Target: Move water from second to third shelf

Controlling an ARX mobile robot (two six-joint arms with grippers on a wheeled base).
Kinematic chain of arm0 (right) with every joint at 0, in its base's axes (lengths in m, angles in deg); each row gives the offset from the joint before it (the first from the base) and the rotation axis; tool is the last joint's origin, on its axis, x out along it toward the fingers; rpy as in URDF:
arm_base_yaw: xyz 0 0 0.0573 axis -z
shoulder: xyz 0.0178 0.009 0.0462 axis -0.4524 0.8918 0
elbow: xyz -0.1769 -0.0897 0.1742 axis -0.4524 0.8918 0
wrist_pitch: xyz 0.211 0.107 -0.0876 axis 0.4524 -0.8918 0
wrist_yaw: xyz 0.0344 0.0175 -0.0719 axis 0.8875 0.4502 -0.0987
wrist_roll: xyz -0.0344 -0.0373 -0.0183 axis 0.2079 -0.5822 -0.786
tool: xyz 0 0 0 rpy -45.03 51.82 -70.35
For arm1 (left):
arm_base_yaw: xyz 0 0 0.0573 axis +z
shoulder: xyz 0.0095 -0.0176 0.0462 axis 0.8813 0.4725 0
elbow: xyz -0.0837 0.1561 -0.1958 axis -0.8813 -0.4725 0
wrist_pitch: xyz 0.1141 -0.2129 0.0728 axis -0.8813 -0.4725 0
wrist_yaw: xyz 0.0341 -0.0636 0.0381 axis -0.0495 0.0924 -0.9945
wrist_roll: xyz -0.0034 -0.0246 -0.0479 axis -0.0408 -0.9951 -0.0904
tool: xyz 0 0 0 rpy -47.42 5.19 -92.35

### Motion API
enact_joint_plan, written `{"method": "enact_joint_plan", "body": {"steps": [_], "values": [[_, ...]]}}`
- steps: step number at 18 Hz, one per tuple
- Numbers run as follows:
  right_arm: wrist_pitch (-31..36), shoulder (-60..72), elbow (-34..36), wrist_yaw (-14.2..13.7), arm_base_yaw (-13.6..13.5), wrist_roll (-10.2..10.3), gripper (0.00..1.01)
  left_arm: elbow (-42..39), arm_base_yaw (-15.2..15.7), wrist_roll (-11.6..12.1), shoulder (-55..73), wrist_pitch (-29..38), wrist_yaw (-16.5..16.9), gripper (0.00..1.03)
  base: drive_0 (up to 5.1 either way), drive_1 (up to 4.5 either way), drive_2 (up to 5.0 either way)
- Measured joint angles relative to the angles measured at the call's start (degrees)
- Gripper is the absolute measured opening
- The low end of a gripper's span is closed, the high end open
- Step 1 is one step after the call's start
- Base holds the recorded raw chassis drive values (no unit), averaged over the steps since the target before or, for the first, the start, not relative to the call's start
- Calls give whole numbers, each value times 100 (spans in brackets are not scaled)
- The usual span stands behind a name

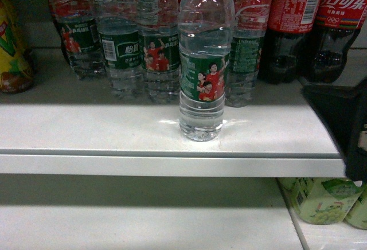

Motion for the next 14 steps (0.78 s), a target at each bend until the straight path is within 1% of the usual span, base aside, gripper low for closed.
{"method": "enact_joint_plan", "body": {"steps": [3, 5, 7, 8, 10, 11, 14], "values": [[308, 540, -310, 26, -420, 7, 98, 0, 0, 0, 0, 2, 0, 98, 0, 0, 0], [372, 732, -442, 96, -601, 46, 98, 0, 0, 0, 0, 0, 0, 98, 0, 0, 0], [433, 844, -549, 216, -767, 68, 98, 0, 0, 0, 0, 0, 0, 98, 0, 0, 0], [485, 866, -601, 339, -848, 72, 98, 0, 0, 0, 0, 0, 2, 98, 0, 0, 0], [520, 920, -721, 455, -953, 92, 98, 0, 0, 0, 0, 0, 2, 98, 0, 0, 0], [509, 999, -791, 457, -970, 109, 98, 0, 0, 0, 0, 0, 2, 98, 0, 0, 0], [422, 1338, -1073, 459, -1010, 271, 98, 0, 0, 0, 0, 0, 0, 98, 0, 0, 0]]}}
